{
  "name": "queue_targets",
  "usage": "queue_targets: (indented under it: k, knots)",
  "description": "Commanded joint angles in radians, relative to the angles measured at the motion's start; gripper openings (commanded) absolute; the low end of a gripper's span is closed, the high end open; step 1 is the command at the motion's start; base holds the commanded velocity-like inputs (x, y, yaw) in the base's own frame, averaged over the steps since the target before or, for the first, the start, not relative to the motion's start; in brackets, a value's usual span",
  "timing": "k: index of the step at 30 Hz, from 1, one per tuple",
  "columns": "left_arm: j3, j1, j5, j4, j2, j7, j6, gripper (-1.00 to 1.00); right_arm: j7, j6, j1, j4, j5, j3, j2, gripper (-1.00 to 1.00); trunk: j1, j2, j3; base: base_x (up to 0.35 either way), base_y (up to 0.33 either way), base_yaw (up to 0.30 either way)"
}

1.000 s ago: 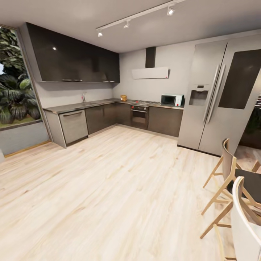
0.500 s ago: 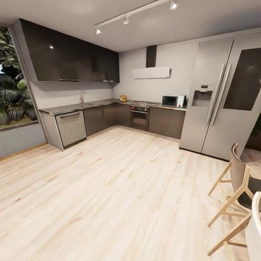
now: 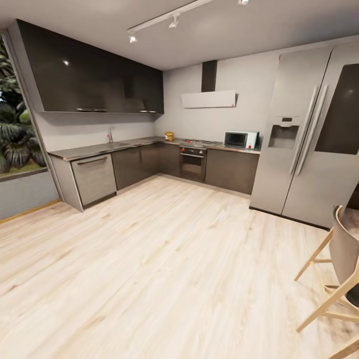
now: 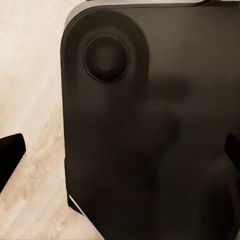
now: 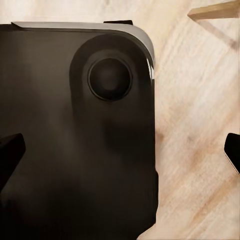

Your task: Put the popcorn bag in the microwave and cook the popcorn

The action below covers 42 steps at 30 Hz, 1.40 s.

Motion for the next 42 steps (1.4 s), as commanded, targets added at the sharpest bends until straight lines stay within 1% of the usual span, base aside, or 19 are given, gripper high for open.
queue_targets:
  k: [1, 42]
  knots:
    - [0.000, 0.000, 0.004, 0.000, 0.000, 0.000, -0.001, 1.00, -0.001, -0.004, 0.000, 0.001, -0.005, 0.001, 0.000, 1.00, 0.001, 0.000, -0.001, 0.321, 0.000, 0.000]
    - [0.000, 0.000, 0.004, 0.000, 0.000, 0.000, -0.003, 1.00, -0.001, -0.010, 0.000, 0.001, -0.013, -0.001, 0.000, 1.00, 0.001, 0.000, -0.001, 0.321, 0.000, 0.000]
